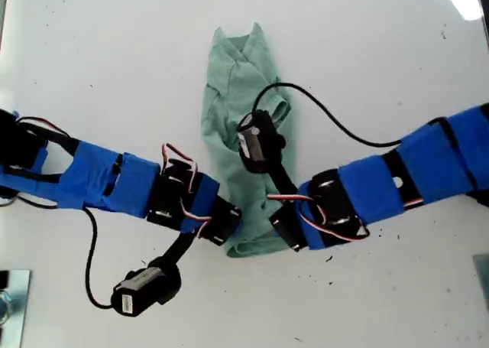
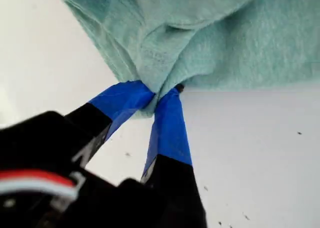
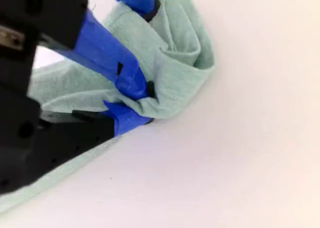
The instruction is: Fold t shirt
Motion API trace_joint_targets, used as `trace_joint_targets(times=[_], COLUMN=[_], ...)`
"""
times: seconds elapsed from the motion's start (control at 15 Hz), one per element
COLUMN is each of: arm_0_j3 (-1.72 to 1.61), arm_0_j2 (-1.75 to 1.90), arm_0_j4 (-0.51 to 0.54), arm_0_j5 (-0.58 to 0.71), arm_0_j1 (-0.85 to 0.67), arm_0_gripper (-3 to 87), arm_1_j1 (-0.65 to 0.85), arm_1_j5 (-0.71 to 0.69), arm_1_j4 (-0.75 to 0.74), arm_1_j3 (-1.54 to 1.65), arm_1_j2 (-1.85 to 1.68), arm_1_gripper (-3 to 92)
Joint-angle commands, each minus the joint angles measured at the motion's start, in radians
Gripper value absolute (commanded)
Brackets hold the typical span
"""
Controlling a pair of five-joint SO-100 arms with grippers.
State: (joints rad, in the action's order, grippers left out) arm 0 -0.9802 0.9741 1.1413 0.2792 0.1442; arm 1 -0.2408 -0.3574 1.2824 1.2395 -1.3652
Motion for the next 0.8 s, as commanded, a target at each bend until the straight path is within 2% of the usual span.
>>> trace_joint_targets(times=[0.0, 0.13, 0.27, 0.47, 0.6, 0.73], arm_0_j3=[0.078, 0.083, 0.083, 0.08, 0.067, 0.057], arm_0_j2=[0.077, 0.126, 0.173, 0.267, 0.339, 0.388], arm_0_j4=[0.009, -0.029, -0.043, -0.055, -0.02, 0.057], arm_0_j5=[0.044, 0.109, 0.117, 0.133, 0.181, 0.219], arm_0_j1=[0.103, 0.169, 0.206, 0.196, 0.135, 0.012], arm_0_gripper=[-0.2, -0.2, -0.2, -0.2, -0.2, -0.2], arm_1_j1=[-0.06, -0.112, -0.146, -0.133, -0.054, 0.123], arm_1_j5=[-0.098, -0.15, -0.161, -0.192, -0.245, -0.35], arm_1_j4=[0.118, 0.133, 0.098, 0.049, 0.052, 0.101], arm_1_j3=[-0.255, -0.356, -0.357, -0.36, -0.337, -0.299], arm_1_j2=[-0.021, -0.052, -0.081, -0.091, -0.147, -0.222], arm_1_gripper=[-0.2, -0.2, -0.2, -0.2, -0.2, -0.2])
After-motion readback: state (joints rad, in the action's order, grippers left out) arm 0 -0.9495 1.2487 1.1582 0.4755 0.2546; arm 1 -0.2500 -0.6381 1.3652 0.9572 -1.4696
